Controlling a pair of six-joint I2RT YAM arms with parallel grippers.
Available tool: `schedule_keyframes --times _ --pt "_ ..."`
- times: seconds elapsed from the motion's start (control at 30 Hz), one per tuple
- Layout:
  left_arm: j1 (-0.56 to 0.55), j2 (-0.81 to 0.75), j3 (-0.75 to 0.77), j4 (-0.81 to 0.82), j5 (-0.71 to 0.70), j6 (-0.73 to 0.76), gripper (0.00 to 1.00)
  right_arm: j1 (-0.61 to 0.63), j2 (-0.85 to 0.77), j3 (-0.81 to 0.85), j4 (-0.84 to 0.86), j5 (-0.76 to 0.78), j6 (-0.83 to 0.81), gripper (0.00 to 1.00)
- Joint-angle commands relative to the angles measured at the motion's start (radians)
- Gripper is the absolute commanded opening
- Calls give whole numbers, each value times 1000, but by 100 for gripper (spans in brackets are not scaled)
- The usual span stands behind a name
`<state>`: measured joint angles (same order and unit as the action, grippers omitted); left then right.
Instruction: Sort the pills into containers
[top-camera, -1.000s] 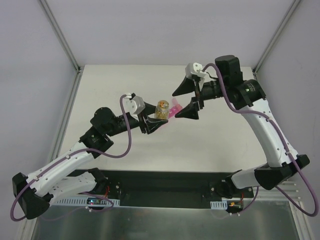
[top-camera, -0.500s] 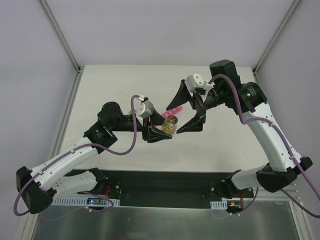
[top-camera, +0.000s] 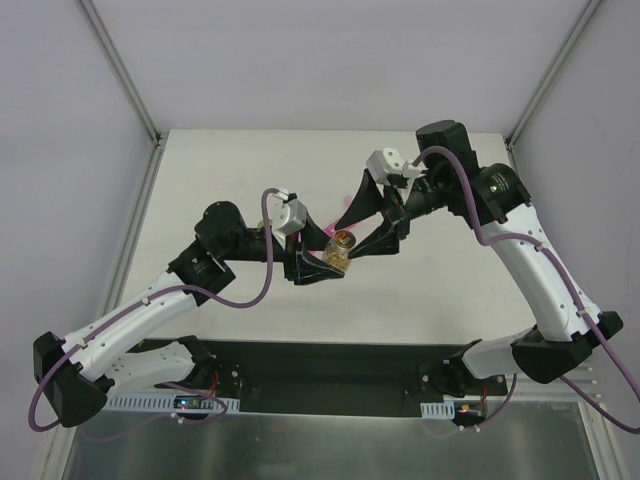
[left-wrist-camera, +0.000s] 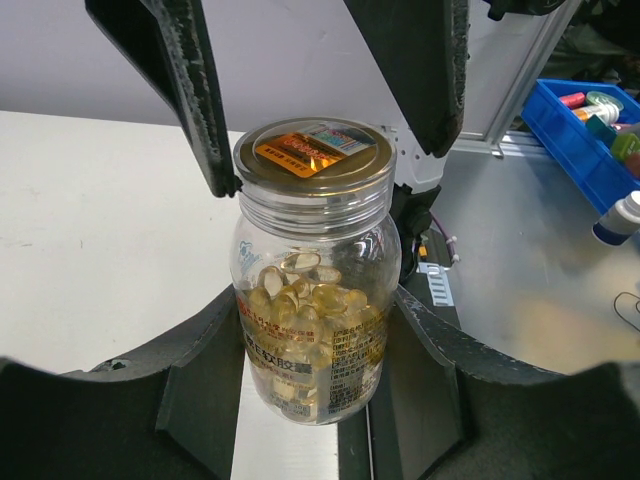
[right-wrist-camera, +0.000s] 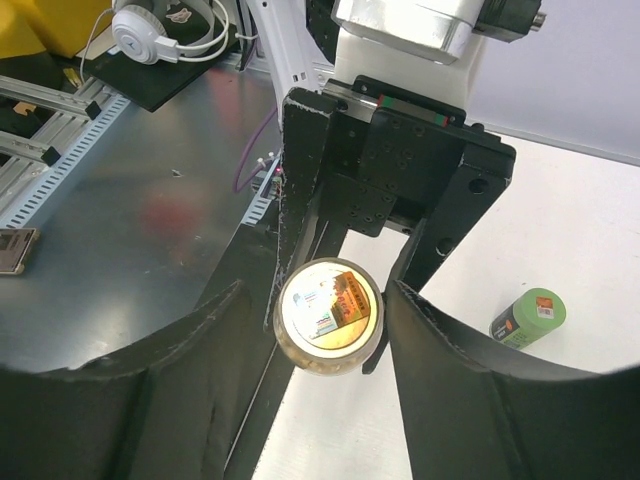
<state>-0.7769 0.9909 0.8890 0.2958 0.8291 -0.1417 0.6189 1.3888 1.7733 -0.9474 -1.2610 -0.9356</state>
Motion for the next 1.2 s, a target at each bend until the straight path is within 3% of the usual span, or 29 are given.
schedule_keyframes --times 0.0,0.13,0.3,0.5,0.73,1.17 --pt "10 -14 37 74 5 -4 9 10 3 8 -2 -18 -17 57" --pt "10 -14 39 75 -4 -1 9 16 3 8 -22 9 -38 54" --pt "10 -17 34 72 -22 -1 9 30 3 11 -22 60 -34 42" --pt "8 -54 7 49 -152 50 10 33 -20 -21 93 164 101 31" --pt "-5 -86 -12 46 -357 116 9 39 -24 -81 281 331 319 30" --pt "-70 -40 4 106 -732 163 10 54 45 -97 375 690 529 30"
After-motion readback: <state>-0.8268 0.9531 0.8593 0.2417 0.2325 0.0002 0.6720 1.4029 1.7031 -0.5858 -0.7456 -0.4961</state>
